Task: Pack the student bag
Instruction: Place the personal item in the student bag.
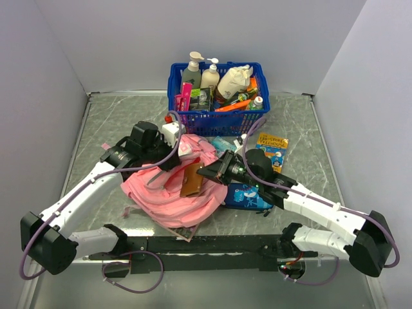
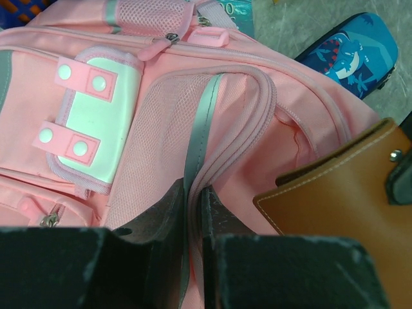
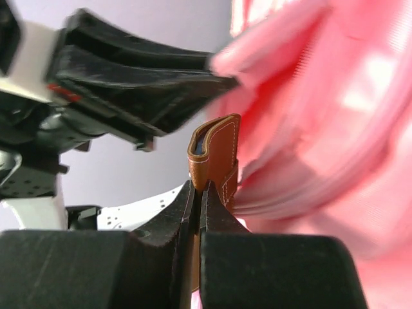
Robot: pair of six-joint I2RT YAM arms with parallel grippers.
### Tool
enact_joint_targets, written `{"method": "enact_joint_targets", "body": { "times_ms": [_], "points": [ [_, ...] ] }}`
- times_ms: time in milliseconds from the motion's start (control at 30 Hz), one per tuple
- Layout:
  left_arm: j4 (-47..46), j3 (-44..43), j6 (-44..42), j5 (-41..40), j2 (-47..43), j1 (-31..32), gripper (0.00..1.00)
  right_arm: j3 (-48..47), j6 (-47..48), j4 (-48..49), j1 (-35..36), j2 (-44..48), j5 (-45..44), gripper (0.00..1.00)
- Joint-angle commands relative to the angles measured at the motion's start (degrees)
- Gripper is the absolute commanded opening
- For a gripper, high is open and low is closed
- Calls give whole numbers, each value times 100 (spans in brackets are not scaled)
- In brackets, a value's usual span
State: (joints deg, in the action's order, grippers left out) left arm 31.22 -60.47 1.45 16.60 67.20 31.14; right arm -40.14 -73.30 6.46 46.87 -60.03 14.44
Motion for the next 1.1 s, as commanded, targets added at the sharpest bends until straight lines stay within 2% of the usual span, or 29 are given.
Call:
{"method": "enact_joint_targets", "body": {
  "times_ms": [0,167,300,433,633,733,800,867,900,967,1067],
  "points": [
    [-1004,-193,74,-651,-154,-187,1,278,-474,-100,33,124,-177,0],
    [-794,-255,39,9,-304,-187,2,296,-764,-425,-117,-157,-213,0],
    [-504,-229,-84,738,-409,-178,2,376,-985,-181,-240,-622,-213,0],
    [-345,-237,-84,1538,-497,-178,2,-167,-915,-58,-258,-1124,-485,0],
    [-292,-387,-84,1706,-454,-169,4,-819,-932,92,-223,-1748,-828,0],
    [-345,-440,-5,1741,-392,-178,4,-1083,-844,-354,-65,-1898,-1293,0],
    [-389,-448,30,1768,-366,-169,4,-1075,-739,-322,-20,-1977,-1382,2],
    [-398,-457,22,1742,-339,-169,4,-1084,-460,-233,15,-2012,-1164,26],
    [-389,-448,13,1707,-322,-178,4,-1127,-309,-276,41,-1978,-971,50],
    [-380,-448,-40,1627,-295,-178,6,-1119,250,-338,138,-1733,-855,74],
    [-389,-422,-75,1522,-269,-169,11,-1312,1190,-1084,330,-1416,-925,84]
  ]
}}
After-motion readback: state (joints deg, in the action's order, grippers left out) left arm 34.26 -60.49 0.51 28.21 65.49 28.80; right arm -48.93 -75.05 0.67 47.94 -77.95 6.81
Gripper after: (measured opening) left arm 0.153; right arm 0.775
